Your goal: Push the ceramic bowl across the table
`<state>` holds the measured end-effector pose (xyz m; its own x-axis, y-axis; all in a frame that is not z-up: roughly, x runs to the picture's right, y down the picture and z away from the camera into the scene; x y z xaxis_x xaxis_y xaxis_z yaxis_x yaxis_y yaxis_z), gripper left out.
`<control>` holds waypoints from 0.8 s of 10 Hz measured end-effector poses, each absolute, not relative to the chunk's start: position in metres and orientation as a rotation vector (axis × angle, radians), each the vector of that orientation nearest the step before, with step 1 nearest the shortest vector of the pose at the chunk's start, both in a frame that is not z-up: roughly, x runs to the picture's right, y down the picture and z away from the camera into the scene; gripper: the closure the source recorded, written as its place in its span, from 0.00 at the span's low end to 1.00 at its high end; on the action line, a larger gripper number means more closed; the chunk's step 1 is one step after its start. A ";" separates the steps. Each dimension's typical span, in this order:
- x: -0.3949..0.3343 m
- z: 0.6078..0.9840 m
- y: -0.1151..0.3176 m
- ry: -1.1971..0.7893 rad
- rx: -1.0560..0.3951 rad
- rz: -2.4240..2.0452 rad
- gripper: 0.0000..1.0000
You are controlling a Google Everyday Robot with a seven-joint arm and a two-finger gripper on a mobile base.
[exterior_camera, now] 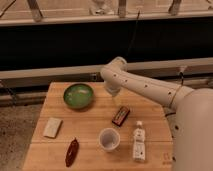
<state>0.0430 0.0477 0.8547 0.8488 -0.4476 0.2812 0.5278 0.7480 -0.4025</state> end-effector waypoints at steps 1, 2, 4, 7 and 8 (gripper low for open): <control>0.040 0.856 0.048 -0.174 -0.493 -0.541 0.20; 0.040 0.857 0.048 -0.175 -0.494 -0.543 0.20; 0.041 0.859 0.050 -0.176 -0.498 -0.544 0.20; 0.036 0.863 0.051 -0.182 -0.504 -0.554 0.20; 0.036 0.864 0.052 -0.183 -0.506 -0.555 0.20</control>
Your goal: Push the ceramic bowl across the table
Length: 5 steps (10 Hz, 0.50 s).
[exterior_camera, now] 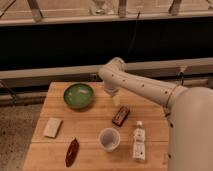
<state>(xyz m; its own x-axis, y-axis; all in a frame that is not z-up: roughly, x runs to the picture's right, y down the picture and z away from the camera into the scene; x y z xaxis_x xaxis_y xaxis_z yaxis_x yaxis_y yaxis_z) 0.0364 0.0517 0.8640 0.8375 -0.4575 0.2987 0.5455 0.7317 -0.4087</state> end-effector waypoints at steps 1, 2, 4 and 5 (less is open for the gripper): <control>0.037 0.865 0.052 -0.183 -0.507 -0.557 0.20; 0.036 0.866 0.052 -0.183 -0.507 -0.560 0.20; 0.033 0.868 0.053 -0.187 -0.508 -0.566 0.20; 0.031 0.869 0.053 -0.189 -0.510 -0.568 0.20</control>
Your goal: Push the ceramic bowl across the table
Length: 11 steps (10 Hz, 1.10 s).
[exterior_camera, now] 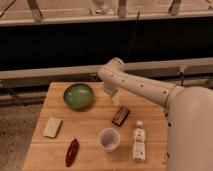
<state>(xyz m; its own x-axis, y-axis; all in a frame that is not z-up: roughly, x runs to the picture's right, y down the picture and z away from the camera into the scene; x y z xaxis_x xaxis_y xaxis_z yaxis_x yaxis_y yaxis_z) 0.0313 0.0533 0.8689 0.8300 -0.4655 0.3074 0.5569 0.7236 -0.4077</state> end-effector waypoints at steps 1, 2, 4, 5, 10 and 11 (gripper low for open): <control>0.030 0.870 0.054 -0.190 -0.511 -0.570 0.20; 0.031 0.871 0.055 -0.190 -0.514 -0.571 0.20; 0.030 0.872 0.054 -0.191 -0.516 -0.575 0.20; 0.029 0.874 0.054 -0.193 -0.517 -0.576 0.20; 0.022 0.879 0.054 -0.200 -0.521 -0.583 0.20; 0.022 0.881 0.054 -0.200 -0.524 -0.585 0.22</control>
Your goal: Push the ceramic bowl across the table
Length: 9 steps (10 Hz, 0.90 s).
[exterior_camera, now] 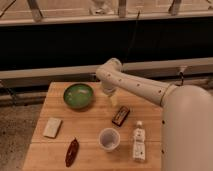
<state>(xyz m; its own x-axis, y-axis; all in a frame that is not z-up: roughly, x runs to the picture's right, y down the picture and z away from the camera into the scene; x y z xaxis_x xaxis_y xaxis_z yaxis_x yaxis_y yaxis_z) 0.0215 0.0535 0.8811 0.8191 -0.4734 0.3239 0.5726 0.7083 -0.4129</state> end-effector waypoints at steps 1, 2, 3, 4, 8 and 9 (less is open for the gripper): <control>0.020 0.882 0.053 -0.201 -0.525 -0.587 0.26; 0.019 0.883 0.053 -0.203 -0.527 -0.588 0.25; 0.018 0.885 0.052 -0.204 -0.527 -0.589 0.21; 0.016 0.887 0.052 -0.206 -0.526 -0.590 0.20; 0.011 0.893 0.050 -0.212 -0.531 -0.596 0.49; 0.011 0.894 0.050 -0.212 -0.533 -0.597 0.51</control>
<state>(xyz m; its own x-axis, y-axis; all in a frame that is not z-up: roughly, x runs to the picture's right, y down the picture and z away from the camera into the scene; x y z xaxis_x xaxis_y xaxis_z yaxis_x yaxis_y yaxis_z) 0.0106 0.0499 0.8939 0.8102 -0.4780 0.3392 0.5849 0.6976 -0.4139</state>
